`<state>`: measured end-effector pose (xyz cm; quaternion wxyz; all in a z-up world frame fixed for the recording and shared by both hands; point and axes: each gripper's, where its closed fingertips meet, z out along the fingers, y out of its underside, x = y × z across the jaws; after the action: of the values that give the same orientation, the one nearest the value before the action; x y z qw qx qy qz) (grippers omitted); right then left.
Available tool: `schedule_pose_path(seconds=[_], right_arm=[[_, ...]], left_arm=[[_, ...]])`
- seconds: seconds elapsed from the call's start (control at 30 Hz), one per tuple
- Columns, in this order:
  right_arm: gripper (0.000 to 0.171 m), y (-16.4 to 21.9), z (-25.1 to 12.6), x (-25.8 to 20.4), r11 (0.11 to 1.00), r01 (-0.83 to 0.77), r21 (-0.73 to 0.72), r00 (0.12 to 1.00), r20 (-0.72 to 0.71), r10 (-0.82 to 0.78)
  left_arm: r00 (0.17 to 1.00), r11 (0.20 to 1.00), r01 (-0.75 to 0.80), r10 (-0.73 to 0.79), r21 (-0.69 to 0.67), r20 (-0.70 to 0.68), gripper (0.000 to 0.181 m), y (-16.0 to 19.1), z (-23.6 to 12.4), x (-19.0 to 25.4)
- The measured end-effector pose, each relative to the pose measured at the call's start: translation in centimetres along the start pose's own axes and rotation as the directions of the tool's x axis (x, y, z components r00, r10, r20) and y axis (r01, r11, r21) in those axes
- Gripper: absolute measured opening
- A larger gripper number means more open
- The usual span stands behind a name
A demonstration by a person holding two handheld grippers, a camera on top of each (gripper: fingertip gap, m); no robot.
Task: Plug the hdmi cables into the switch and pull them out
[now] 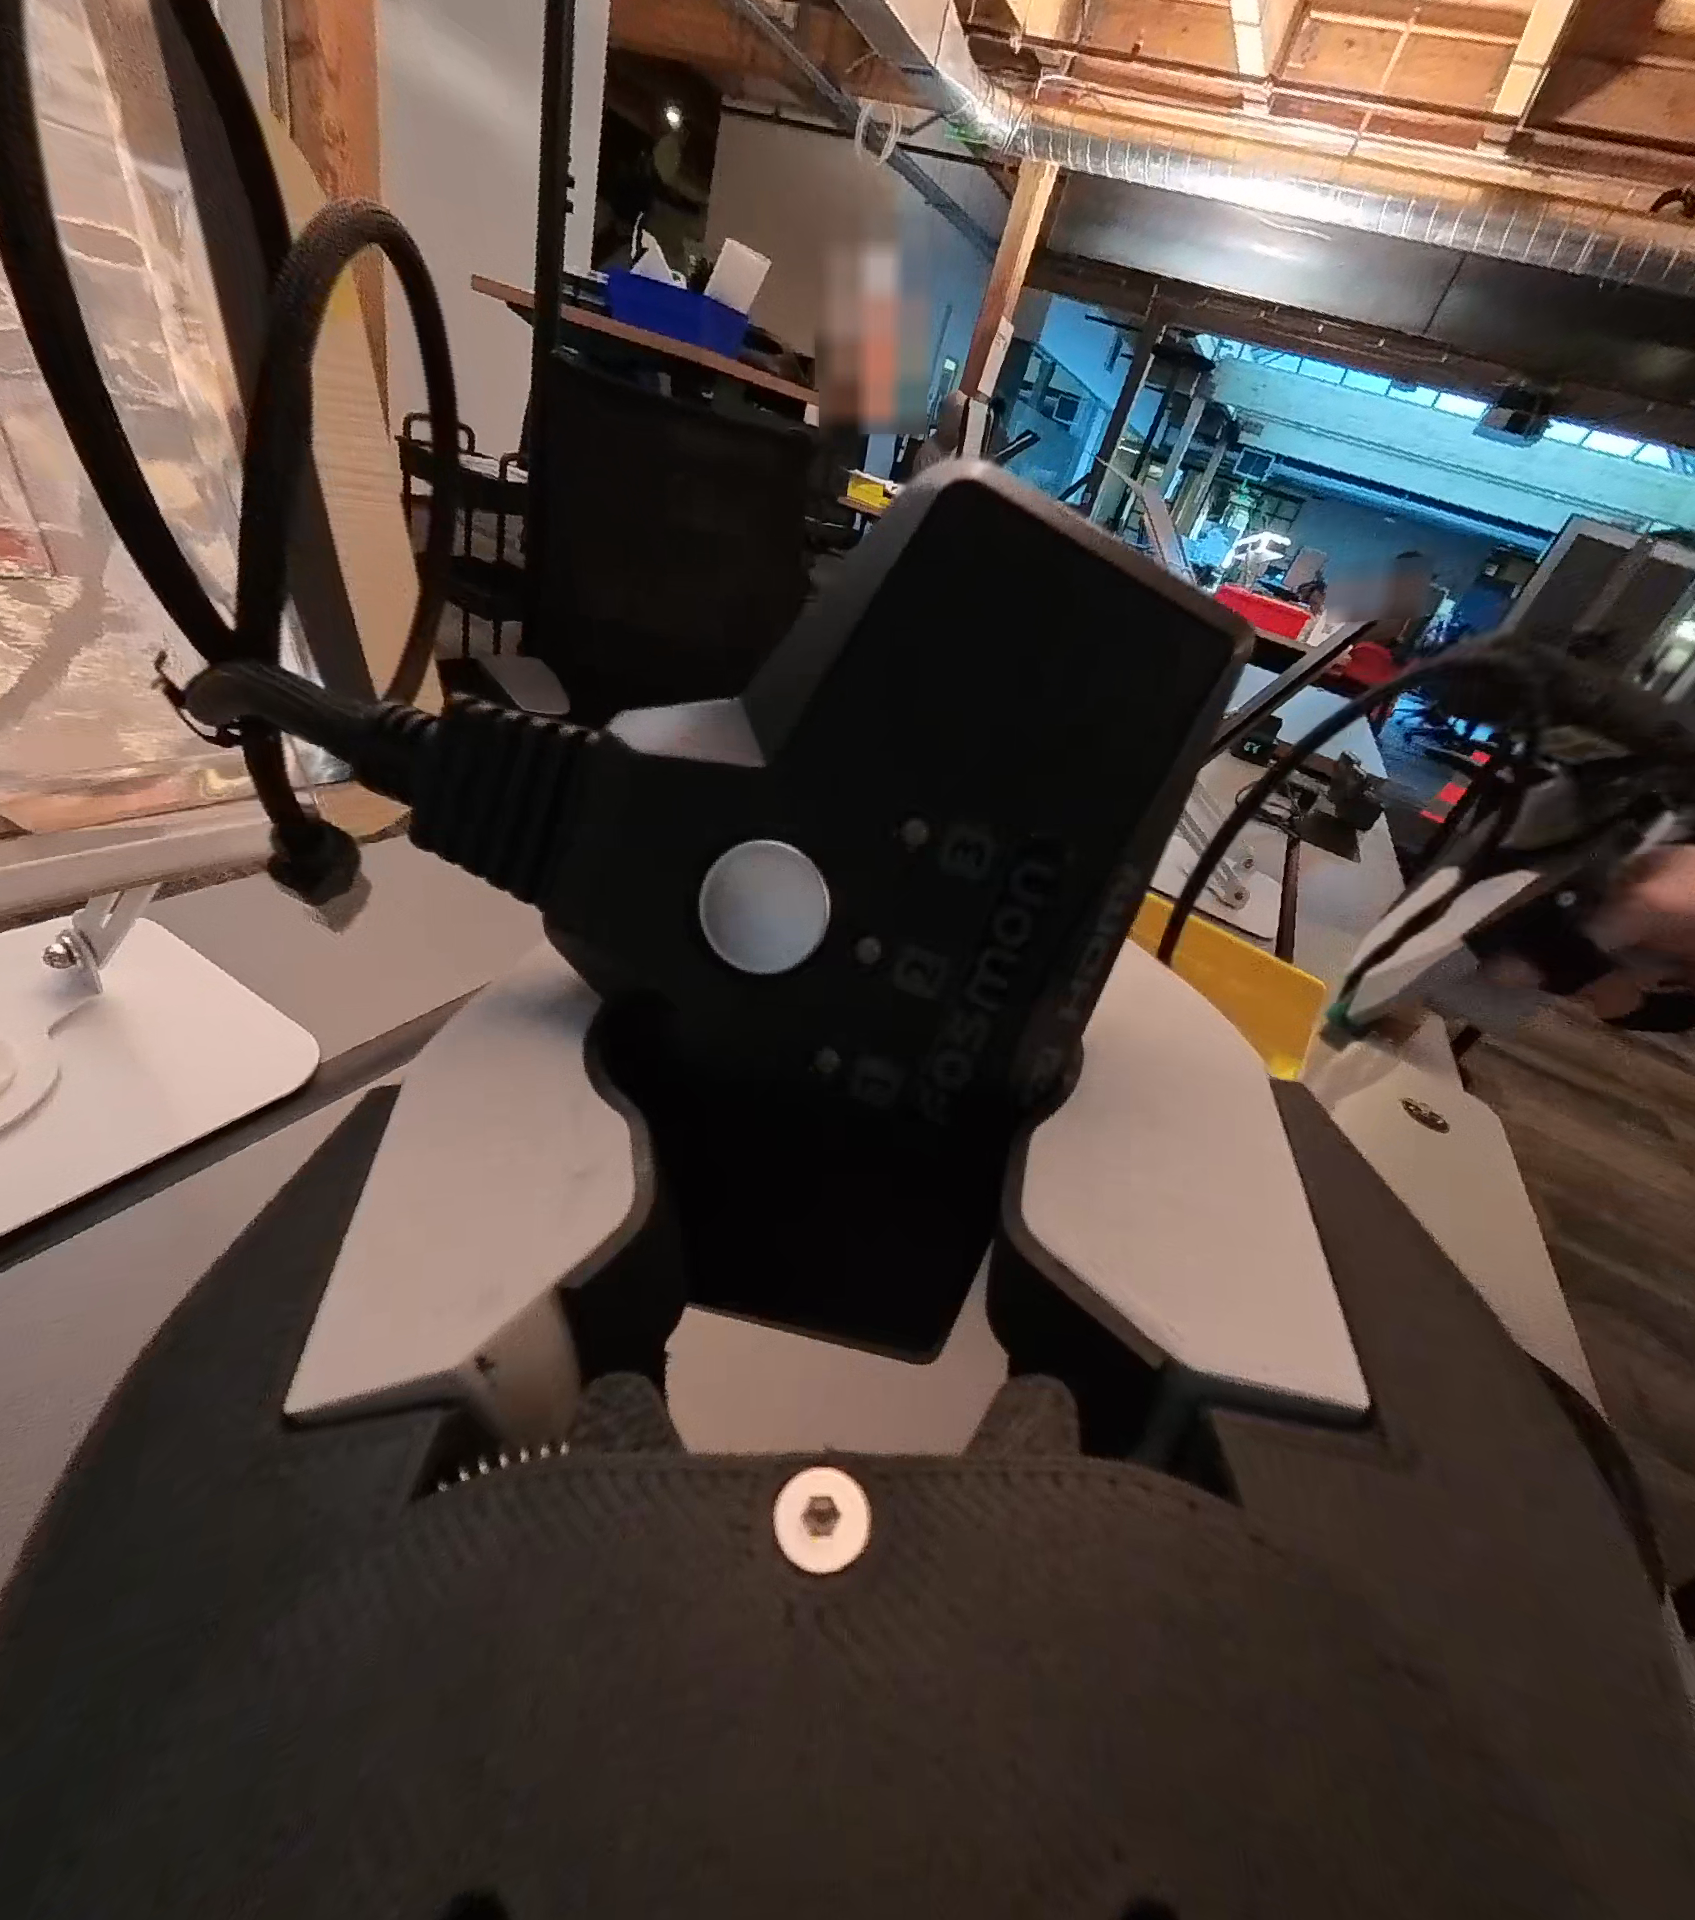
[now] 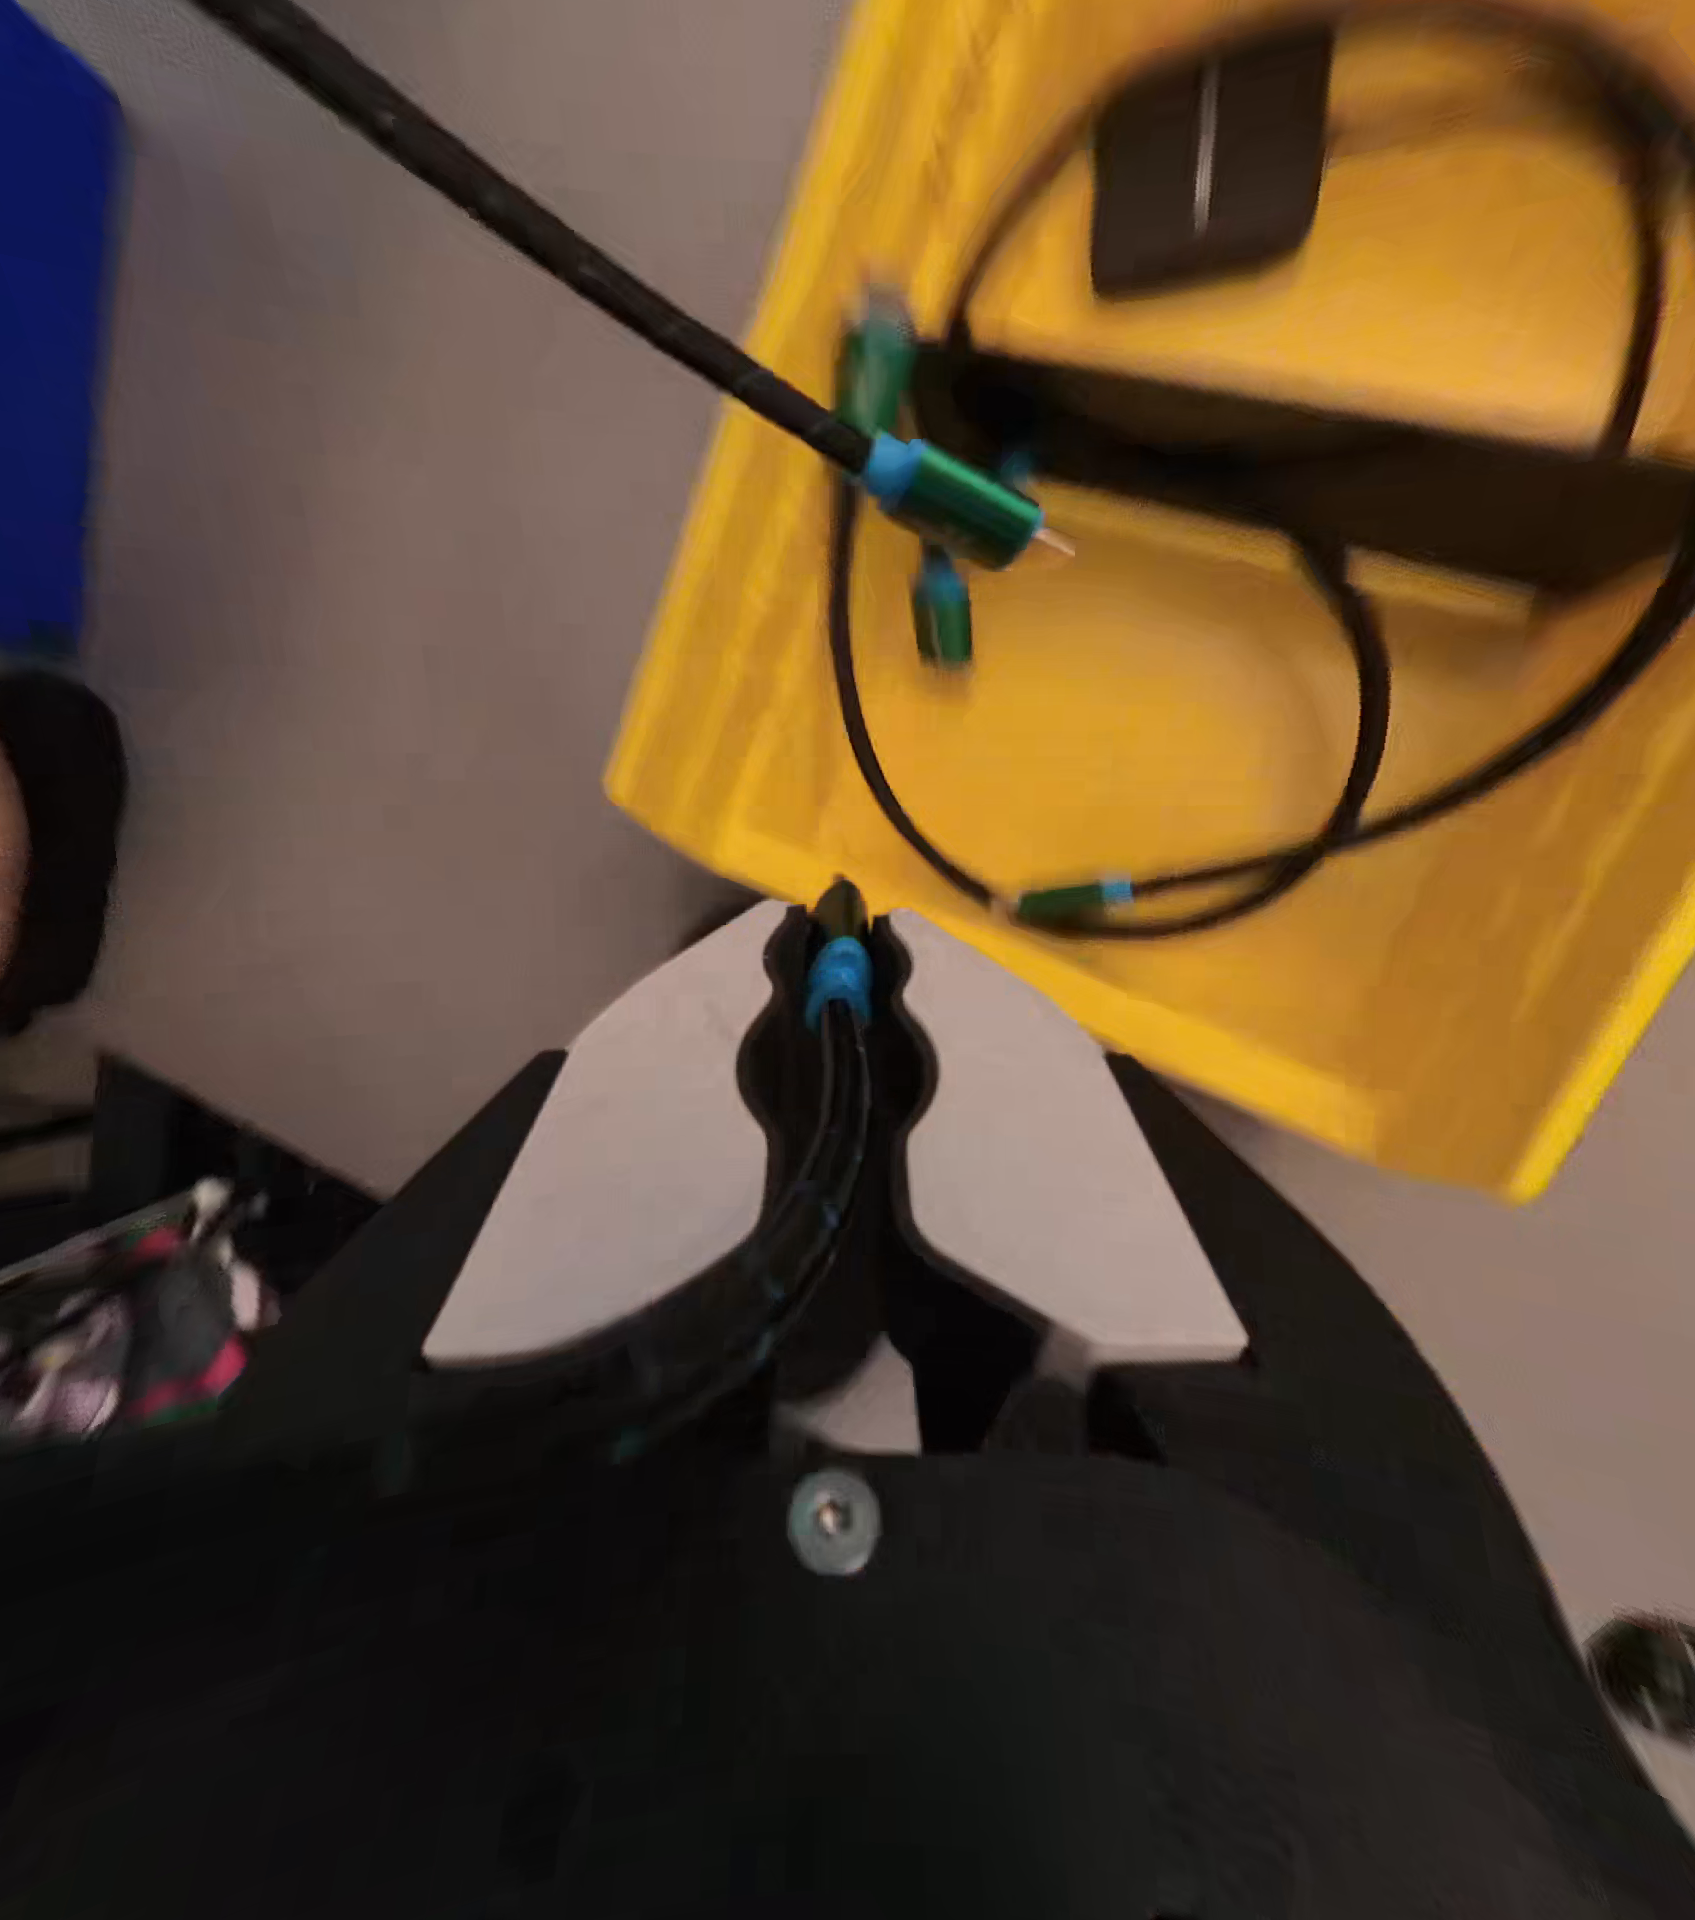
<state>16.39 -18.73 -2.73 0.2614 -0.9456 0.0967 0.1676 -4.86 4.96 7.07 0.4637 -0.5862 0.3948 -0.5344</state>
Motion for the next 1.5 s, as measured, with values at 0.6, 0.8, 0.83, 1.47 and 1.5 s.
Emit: schedule_pose_path(seconds=[0.6,0.8,0.83,1.47,1.5], right_arm=[[0.046,-0.5,2.0,6.8,0.987,-0.135,-0.084,0.981,-0.154,0.121],[0.051,-7.1,-4.3,2.0,0.923,0.259,0.285,0.927,-0.342,-0.155],[0.055,-8.7,-4.8,-1.0,0.831,0.425,0.359,0.881,-0.375,-0.288],[0.024,-11.3,4.1,-27.7,0.794,0.249,0.555,0.790,0.358,-0.498],[0.024,-11.3,4.3,-27.3,0.781,0.283,0.557,0.779,0.341,-0.526]], left_arm=[[0.991,0.991,-0.124,0.121,-0.049,-0.056,0.073,1.1,1.0,2.9],[0.962,0.962,-0.268,0.265,-0.045,-0.067,0.073,1.2,1.1,4.1],[0.956,0.958,-0.285,0.281,-0.042,-0.080,0.073,1.2,1.1,4.5],[0.641,0.652,-0.754,0.756,-0.077,0.131,0.077,1.6,1.3,7.7],[0.618,0.630,-0.769,0.775,-0.103,0.131,0.077,1.9,1.4,7.4]])
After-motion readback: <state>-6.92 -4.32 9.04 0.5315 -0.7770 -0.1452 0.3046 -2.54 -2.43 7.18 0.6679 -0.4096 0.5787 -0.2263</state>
